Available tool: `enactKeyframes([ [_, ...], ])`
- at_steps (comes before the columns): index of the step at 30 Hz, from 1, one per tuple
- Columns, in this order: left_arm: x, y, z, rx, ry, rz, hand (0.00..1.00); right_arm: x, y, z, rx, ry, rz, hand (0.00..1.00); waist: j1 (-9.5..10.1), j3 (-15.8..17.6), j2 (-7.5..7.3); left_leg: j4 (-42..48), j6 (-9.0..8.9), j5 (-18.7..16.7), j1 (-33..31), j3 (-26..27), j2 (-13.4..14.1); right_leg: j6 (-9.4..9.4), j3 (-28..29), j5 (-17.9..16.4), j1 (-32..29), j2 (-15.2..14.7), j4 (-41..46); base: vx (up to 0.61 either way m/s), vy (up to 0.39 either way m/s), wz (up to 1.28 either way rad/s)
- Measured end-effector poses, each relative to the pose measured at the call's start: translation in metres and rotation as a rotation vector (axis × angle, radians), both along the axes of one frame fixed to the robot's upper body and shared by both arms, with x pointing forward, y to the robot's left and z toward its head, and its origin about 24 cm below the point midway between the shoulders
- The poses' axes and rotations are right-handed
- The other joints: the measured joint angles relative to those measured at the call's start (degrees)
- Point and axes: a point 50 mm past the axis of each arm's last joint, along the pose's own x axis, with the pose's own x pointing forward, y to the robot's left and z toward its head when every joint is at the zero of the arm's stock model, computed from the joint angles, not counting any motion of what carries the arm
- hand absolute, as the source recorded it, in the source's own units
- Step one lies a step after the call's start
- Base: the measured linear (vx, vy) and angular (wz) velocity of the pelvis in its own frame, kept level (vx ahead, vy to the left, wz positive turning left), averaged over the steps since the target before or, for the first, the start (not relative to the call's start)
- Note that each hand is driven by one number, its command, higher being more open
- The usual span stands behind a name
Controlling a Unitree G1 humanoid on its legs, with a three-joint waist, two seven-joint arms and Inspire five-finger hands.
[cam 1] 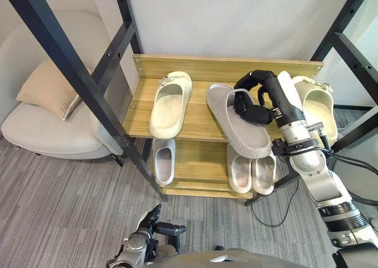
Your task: Organize the slippers on the shoe rack
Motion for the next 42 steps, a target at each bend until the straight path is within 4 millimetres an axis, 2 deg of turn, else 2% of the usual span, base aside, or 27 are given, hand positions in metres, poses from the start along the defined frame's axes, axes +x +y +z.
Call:
enactKeyframes([
  [1, 0.000, 0.000, 0.000, 0.000, 0.000, 0.000, 1.00, -0.003, 0.000, 0.006, 0.003, -0.027, 0.003, 0.00, -0.03, 0.0, 0.02, 0.0, 0.00, 0.0, 0.0, 0.1, 0.0, -0.01, 0.1, 0.0, 0.0, 0.0, 0.0, 0.00, 0.000, -0.04],
  [4, -0.002, -0.001, -0.001, -0.004, 0.005, -0.001, 1.00, -0.024, 0.001, 0.044, 0.024, -0.227, 0.025, 0.00, -0.27, -0.2, 0.34, 0.0, -0.08, -0.1, 1.1, 0.6, 0.1, -0.18, 0.7, 0.3, 0.7, 0.0, 0.1, -0.01, 0.002, -0.10],
  [8, -0.007, -0.005, -0.003, -0.019, 0.019, -0.003, 1.00, -0.052, 0.015, 0.070, 0.041, -0.426, 0.124, 0.00, -1.15, -0.9, 1.52, -0.1, -0.12, -0.1, 1.6, 1.2, 0.3, -0.28, 1.4, 0.7, 0.9, 0.1, 0.1, -0.06, 0.006, -0.10],
  [12, -0.009, -0.009, -0.004, -0.028, 0.028, -0.021, 1.00, -0.070, 0.030, 0.078, 0.068, -0.505, 0.249, 0.00, -1.17, -1.3, 2.36, -0.3, -0.17, 0.0, 2.5, 1.4, 0.5, -0.40, 1.8, 0.8, 1.7, 0.1, 0.1, -0.06, 0.003, -0.06],
  [15, -0.010, -0.013, -0.004, -0.031, 0.034, -0.044, 1.00, -0.079, 0.052, 0.073, 0.164, -0.450, 0.455, 0.00, -1.17, -1.9, 2.84, -0.3, -0.48, 0.1, 2.9, 1.4, 0.6, -0.48, 1.8, 0.7, 2.0, 0.2, 0.1, -0.07, -0.007, 0.01],
  [19, -0.012, -0.013, -0.005, -0.032, 0.043, -0.048, 1.00, -0.084, 0.081, 0.053, 0.237, -0.264, 0.699, 0.00, -1.00, -2.3, 2.85, -0.3, -0.30, 0.4, 2.9, 1.3, 0.7, -0.47, 1.8, 0.7, 2.0, 0.2, 0.3, -0.03, -0.003, 0.01],
  [20, -0.011, -0.012, -0.005, -0.028, 0.039, -0.049, 1.00, -0.085, 0.088, 0.042, 0.261, -0.180, 0.754, 0.00, -0.65, -2.4, 2.61, -0.3, -0.12, 0.6, 2.9, 1.2, 0.6, -0.46, 1.7, 0.7, 2.0, 0.2, 0.3, -0.01, 0.000, 0.03],
  [22, -0.010, -0.012, -0.005, -0.012, 0.028, -0.058, 1.00, -0.083, 0.095, 0.026, 0.274, -0.083, 0.766, 0.00, -0.14, -2.7, 2.28, -0.3, -0.07, 0.7, 2.9, 1.1, 0.6, -0.46, 1.5, 0.7, 2.1, 0.1, 0.3, -0.01, -0.002, 0.07],
  [23, -0.008, -0.012, -0.004, -0.003, 0.025, -0.074, 1.00, -0.079, 0.098, 0.009, 0.273, 0.023, 0.762, 0.00, 0.24, -2.7, 1.99, -0.3, 0.03, 0.8, 2.9, 0.7, 0.5, -0.46, 1.1, 0.7, 2.4, 0.1, 0.3, -0.01, -0.006, 0.12],
  [24, -0.008, -0.012, -0.004, -0.001, 0.024, -0.077, 1.00, -0.078, 0.099, 0.001, 0.277, 0.069, 0.765, 0.00, 0.25, -2.7, 1.90, -0.3, 0.05, 0.8, 3.0, 0.5, 0.4, -0.46, 0.9, 0.7, 2.5, 0.1, 0.3, -0.01, -0.007, 0.13],
  [25, -0.008, -0.012, -0.004, -0.001, 0.024, -0.078, 1.00, -0.078, 0.101, -0.004, 0.278, 0.102, 0.768, 0.00, 0.28, -2.7, 1.87, -0.3, 0.06, 0.9, 3.0, 0.4, 0.4, -0.46, 0.8, 0.7, 2.5, 0.1, 0.3, -0.02, -0.008, 0.10],
  [28, -0.006, -0.012, -0.003, 0.001, 0.016, -0.079, 1.00, -0.077, 0.109, -0.045, 0.252, 0.343, 0.776, 0.00, 0.62, -2.3, 1.97, -0.2, -0.29, 0.9, 1.8, -0.3, 0.4, -0.59, 0.1, 0.2, 1.4, 0.0, 1.3, -0.04, -0.008, 0.12],
  [29, -0.006, -0.012, -0.003, 0.001, 0.014, -0.079, 1.00, -0.078, 0.109, -0.050, 0.246, 0.370, 0.776, 0.00, 0.69, -2.2, 2.07, 0.0, -0.39, 1.0, 1.1, -0.4, 0.5, -0.60, 0.0, -0.1, 0.2, 0.0, 2.4, -0.05, -0.020, 0.13],
  [31, 0.008, -0.011, 0.001, 0.011, -0.017, -0.090, 1.00, -0.077, 0.110, -0.060, 0.229, 0.420, 0.774, 0.00, 0.86, 1.1, 1.78, 3.7, -0.10, 0.9, -2.9, -1.4, 0.5, -0.82, -0.7, -1.4, -3.9, -0.2, 7.3, -0.12, -0.038, 0.25],
  [32, 0.019, -0.011, 0.004, 0.017, -0.040, -0.095, 1.00, -0.074, 0.109, -0.064, 0.221, 0.440, 0.760, 0.00, 1.14, 3.3, 1.88, 8.2, -0.10, -0.2, -6.9, -2.0, 0.6, -0.98, -1.3, -2.2, -6.7, -0.6, 10.3, -0.25, -0.036, 0.31],
  [34, 0.036, -0.012, 0.010, 0.020, -0.088, -0.101, 1.00, -0.065, 0.106, -0.070, 0.192, 0.464, 0.732, 0.00, 1.87, 6.2, 2.64, 16.1, -0.07, -2.7, -13.0, -2.5, 1.1, -1.29, -1.8, -3.8, -11.3, -0.6, 15.8, -0.23, -0.016, 0.18],
  [35, 0.049, -0.014, 0.016, 0.020, -0.133, -0.108, 1.00, -0.056, 0.104, -0.074, 0.163, 0.483, 0.706, 0.00, 2.11, 8.6, 3.54, 22.6, -0.12, -5.1, -17.3, -3.1, 1.5, -1.52, -2.2, -5.4, -14.5, -0.7, 20.5, -0.21, -0.009, 0.11],
  [38, 0.072, -0.014, 0.030, 0.003, -0.230, -0.067, 1.00, -0.047, 0.098, -0.082, 0.124, 0.519, 0.645, 0.00, 2.73, 12.3, 4.57, 32.7, -0.77, -8.8, -26.3, -3.8, 2.1, -2.46, -2.5, -9.8, -23.3, -1.2, 31.0, -0.28, -0.005, 0.11],
  [42, 0.092, -0.009, 0.044, -0.034, -0.321, 0.012, 1.00, -0.040, 0.096, -0.079, 0.055, 0.472, 0.595, 0.00, 3.01, 14.9, 4.72, 38.8, -1.08, -9.4, -34.8, -4.0, 2.3, -3.29, -2.5, -11.6, -32.1, -1.7, 38.6, -0.22, 0.013, 0.02],
])
